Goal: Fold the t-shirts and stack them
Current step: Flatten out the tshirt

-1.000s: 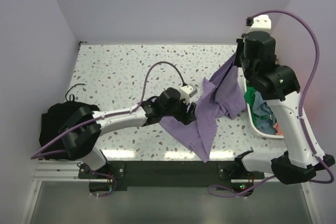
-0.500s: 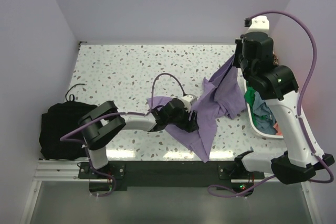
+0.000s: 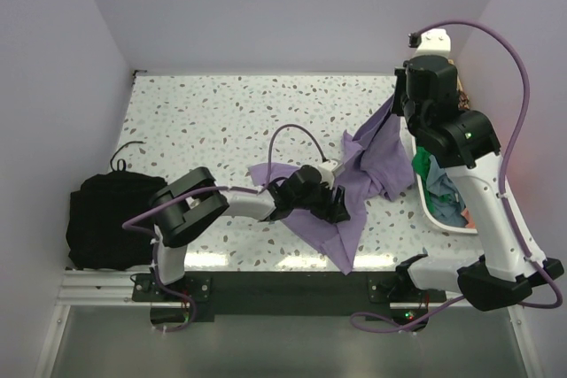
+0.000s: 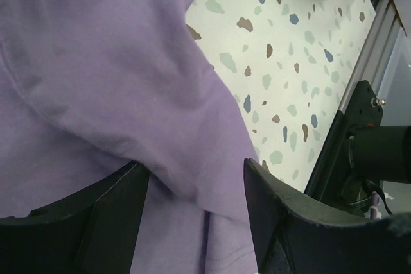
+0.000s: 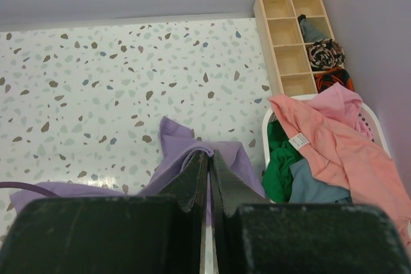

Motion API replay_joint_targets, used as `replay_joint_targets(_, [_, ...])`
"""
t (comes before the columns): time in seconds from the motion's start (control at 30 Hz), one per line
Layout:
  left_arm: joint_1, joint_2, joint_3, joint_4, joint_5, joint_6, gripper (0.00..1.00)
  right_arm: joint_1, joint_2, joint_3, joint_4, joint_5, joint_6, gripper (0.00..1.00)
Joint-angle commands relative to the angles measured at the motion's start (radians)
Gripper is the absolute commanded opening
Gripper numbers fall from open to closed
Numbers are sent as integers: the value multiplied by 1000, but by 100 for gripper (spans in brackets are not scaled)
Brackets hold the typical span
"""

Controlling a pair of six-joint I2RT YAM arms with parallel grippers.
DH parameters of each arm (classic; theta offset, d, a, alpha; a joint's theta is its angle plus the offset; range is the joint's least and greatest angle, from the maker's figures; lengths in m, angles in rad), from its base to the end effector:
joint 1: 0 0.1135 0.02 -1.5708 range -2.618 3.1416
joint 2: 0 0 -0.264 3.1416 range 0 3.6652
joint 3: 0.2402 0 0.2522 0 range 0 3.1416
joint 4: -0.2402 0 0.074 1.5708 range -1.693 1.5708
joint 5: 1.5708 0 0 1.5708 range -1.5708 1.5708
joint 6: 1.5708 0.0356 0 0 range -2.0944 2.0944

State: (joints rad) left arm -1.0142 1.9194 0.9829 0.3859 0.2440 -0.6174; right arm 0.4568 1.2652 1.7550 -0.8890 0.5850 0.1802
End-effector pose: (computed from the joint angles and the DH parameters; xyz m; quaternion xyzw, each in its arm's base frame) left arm 0.2020 -0.3409 0.1431 0.2290 0.8375 -0.4257 0.2548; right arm 0.2097 0.0812 0.4932 0.0479 0.8122 -0.0624 0.5780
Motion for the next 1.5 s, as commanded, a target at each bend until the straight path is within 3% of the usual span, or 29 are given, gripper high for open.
replay_joint_targets(0.0, [-12, 15, 52, 56, 28, -8, 64, -6, -9, 0, 45, 22, -19, 2])
replay_joint_targets(0.1, [-15, 35, 66, 54, 44, -7, 54, -6, -9, -2, 47, 26, -18, 2])
replay_joint_targets(0.2, [-17, 53, 76, 51, 54, -7, 37, -4, -10, 0, 47, 26, -21, 2])
replay_joint_targets(0.23, [-17, 53, 76, 48, 52, -2, 24, -6, -10, 0, 45, 27, -19, 2])
replay_joint_targets(0.33, [-17, 46, 80, 12, 15, 31, 2, -6, -16, -2, 42, 32, -19, 2])
replay_joint_targets(0.37, [-17, 32, 82, -22, -14, 42, 0, -6, -20, -2, 42, 32, -19, 2])
replay_joint_targets(0.53, [-14, -83, 83, -165, -155, 139, 0, -6, -33, 0, 35, 36, -18, 2])
replay_joint_targets(0.83, [55, -584, 137, -556, -464, 280, 0, -6, -84, -6, 12, 13, -1, 1])
replay_joint_targets(1.13, [60, -868, 371, -893, -650, 396, 0, -6, -193, 4, -4, -53, -10, 0])
replay_joint_targets(1.33, [60, -951, 595, -1086, -683, 424, 0, -4, -269, 72, -16, -97, -21, 0])
replay_joint_targets(1.47, [60, -953, 769, -1176, -514, 438, 0, -6, -325, 122, -7, -233, -19, 0])
